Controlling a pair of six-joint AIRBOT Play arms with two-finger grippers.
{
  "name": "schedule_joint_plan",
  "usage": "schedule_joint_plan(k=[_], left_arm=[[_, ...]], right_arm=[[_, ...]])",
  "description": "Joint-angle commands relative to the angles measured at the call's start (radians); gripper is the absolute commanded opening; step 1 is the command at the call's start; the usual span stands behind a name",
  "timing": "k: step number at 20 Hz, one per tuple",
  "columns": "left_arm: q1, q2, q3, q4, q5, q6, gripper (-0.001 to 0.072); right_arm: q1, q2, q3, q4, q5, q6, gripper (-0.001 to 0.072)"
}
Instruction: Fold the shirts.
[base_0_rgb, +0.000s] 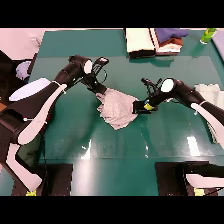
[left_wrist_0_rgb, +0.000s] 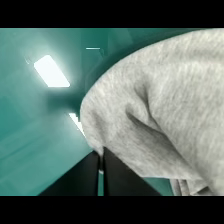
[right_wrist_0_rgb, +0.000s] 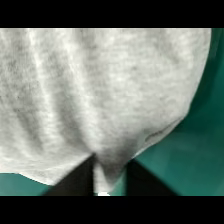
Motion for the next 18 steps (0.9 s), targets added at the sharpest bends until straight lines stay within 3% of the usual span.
schedule_joint_plan(k=[1, 5, 8, 14, 18], left_arm=[[0.000, 0.002, 0.002, 0.002, -0.002, -0.001, 0.0023], [0.000, 0.105, 0.045, 0.105, 0.002, -0.030, 0.0023], [0.000, 0.261, 0.140, 0.127, 0.010, -0.026, 0.0023], [-0.002, 0.621, 0.241, 0.005, 0.010, -0.013, 0.0023], [-0.002, 0.740, 0.241, -0.061, -0.001, 0.009, 0.0023]], right_arm=[[0.009, -0.037, 0.026, -0.005, -0.005, -0.028, 0.0015], [-0.033, 0.077, 0.032, -0.089, 0.016, -0.028, 0.0014], [-0.100, 0.221, 0.146, -0.144, 0.114, -0.029, 0.0014], [-0.143, 0.438, 0.531, -0.164, 0.232, -0.029, 0.0013], [-0.143, 0.483, 0.676, -0.166, 0.321, -0.029, 0.0013]])
